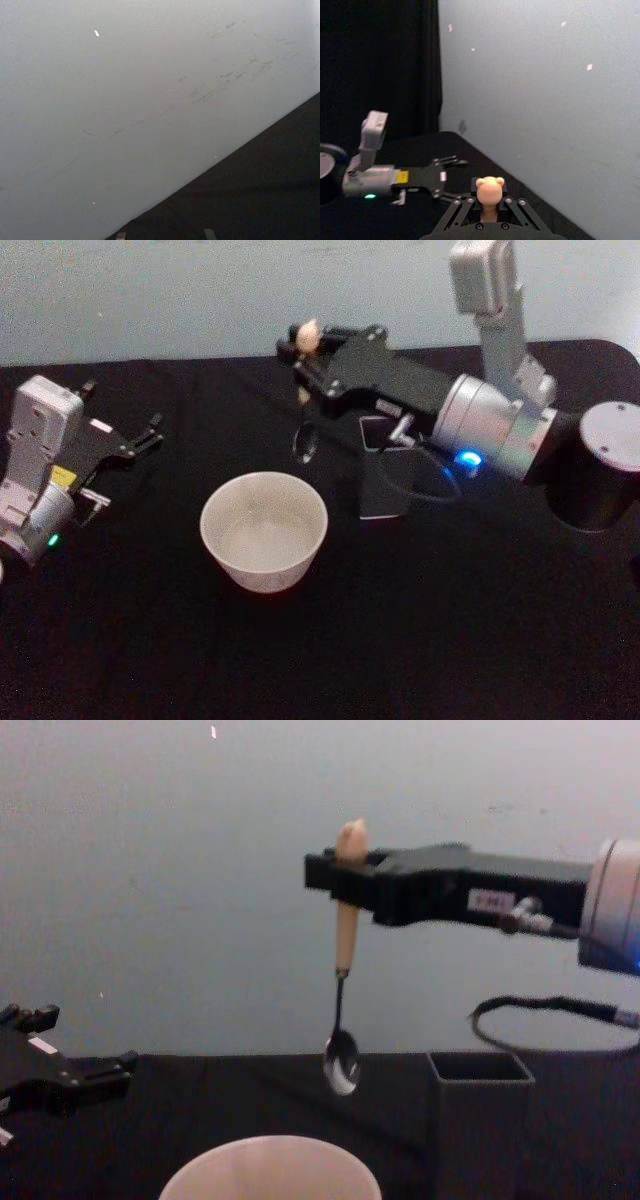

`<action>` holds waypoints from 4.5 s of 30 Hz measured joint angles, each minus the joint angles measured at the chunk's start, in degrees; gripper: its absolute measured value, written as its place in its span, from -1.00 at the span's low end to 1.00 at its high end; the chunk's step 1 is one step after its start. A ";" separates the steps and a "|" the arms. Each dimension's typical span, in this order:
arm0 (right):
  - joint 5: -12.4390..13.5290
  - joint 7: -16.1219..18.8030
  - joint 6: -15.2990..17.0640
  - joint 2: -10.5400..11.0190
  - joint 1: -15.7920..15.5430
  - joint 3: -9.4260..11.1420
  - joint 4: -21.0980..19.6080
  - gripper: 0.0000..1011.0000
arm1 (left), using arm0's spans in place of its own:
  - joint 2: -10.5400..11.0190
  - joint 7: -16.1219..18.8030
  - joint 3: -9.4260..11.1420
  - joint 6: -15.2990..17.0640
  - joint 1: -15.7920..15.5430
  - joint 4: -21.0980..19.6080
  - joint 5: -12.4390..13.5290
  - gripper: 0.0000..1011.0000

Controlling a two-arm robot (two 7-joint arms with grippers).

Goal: Pick up the stirring spoon with one hand, stir inside the cup, then place it back in its original position.

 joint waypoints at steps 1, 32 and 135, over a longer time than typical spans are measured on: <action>-0.02 0.24 -0.16 -0.04 0.00 -0.28 0.13 -0.67 | 0.00 0.00 0.00 0.00 0.00 0.00 0.00 0.98; -1.73 4.92 -15.03 -4.79 -3.01 -3.21 11.93 -0.67 | 0.00 0.00 0.00 0.00 0.00 0.00 0.00 0.98; -3.87 7.16 -15.57 -8.26 -1.88 -5.13 18.82 -0.67 | 0.00 0.00 0.00 0.00 0.00 0.00 0.00 0.98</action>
